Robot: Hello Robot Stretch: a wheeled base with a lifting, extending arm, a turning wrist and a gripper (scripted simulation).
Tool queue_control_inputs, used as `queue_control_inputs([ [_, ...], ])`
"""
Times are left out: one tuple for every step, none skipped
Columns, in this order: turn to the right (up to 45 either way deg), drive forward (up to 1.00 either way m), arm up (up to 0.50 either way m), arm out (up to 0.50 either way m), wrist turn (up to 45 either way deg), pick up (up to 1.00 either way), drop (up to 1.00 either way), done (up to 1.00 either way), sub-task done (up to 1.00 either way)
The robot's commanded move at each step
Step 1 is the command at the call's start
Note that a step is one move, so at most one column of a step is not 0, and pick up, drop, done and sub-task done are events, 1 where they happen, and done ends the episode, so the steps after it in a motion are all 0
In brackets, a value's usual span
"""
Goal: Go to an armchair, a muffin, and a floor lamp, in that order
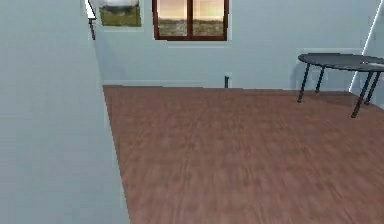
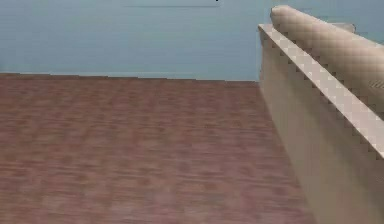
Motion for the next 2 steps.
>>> queue_control_inputs([
  [0.0, 0.45, 0.0, 0.0, 0.0, 0.0, 0.0, 0.0, 0.0],
  [-15.0, 0.0, 0.0, 0.0, 0.0, 0.0, 0.0, 0.0, 0.0],
])
